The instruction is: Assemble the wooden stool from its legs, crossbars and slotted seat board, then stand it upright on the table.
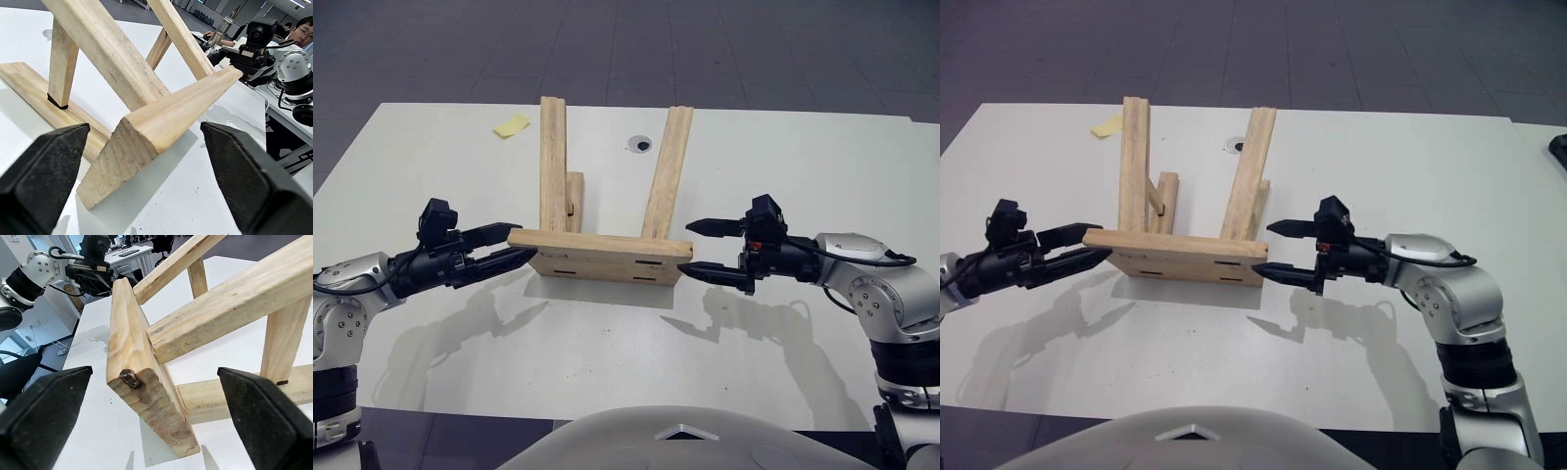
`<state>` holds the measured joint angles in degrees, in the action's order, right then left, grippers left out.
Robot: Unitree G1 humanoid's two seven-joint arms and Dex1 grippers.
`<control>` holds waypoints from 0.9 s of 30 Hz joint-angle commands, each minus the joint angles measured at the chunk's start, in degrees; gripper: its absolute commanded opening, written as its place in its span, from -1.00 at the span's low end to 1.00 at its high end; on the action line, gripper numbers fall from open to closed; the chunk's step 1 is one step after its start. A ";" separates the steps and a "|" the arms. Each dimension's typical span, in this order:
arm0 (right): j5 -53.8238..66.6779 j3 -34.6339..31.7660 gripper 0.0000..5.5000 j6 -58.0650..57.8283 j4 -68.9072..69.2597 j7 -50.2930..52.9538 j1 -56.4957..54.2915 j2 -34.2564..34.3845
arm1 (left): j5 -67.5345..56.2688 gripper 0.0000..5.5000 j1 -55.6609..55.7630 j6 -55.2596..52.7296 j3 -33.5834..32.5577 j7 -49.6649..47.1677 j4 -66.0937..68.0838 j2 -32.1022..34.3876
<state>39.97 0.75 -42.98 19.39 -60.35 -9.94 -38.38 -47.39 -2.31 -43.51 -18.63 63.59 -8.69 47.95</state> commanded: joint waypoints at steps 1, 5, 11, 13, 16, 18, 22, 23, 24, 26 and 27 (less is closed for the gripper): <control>-0.36 1.18 0.48 -0.34 0.62 -0.10 -0.05 -0.98 | 0.13 0.28 0.05 -0.22 0.21 -0.10 0.55 -0.44; -0.86 2.19 0.23 -0.71 0.45 0.00 -0.28 -1.50 | 0.57 0.03 0.55 -0.18 1.15 0.30 1.29 -0.57; -0.07 2.43 -0.10 -3.03 0.93 0.87 -1.40 -2.31 | 0.54 -0.11 1.31 -0.37 2.46 0.62 1.50 -0.71; 0.24 2.47 -0.22 -3.90 0.49 1.20 -2.23 -2.09 | 0.79 -0.11 2.12 -0.35 3.36 0.35 1.68 -1.01; 1.19 2.65 -0.32 -6.89 0.08 1.97 -3.60 -2.03 | 0.34 -0.12 3.79 -1.06 4.69 -0.01 1.42 -1.54; 2.75 2.59 -0.32 -9.97 0.55 1.84 -4.28 -2.74 | -0.26 -0.12 4.61 -1.72 5.25 0.10 0.97 -1.69; 5.76 1.82 -0.32 -14.48 0.97 1.47 -5.25 -2.96 | -0.11 -0.14 5.53 -2.13 6.32 0.29 1.00 -2.17; 5.58 2.03 -0.32 -14.71 0.93 1.47 -5.35 -2.96 | 0.08 -0.16 5.70 -2.08 6.57 0.21 1.11 -2.34; 5.19 2.44 -0.32 -14.62 0.85 1.35 -5.34 -3.10 | 0.13 -0.17 6.00 -2.05 6.88 0.16 1.25 -2.68; 4.80 3.24 -0.32 -15.38 0.75 1.64 -5.40 -3.26 | 0.16 -0.17 6.72 -2.09 7.59 0.19 1.32 -3.34; 4.82 3.59 -0.32 -15.99 0.77 1.83 -5.52 -3.32 | 0.18 -0.17 6.94 -2.12 7.86 0.37 1.27 -3.47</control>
<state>42.16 1.15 -55.63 19.50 -57.66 -15.27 -43.06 -46.93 3.39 -44.49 -14.08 63.56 -6.69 46.14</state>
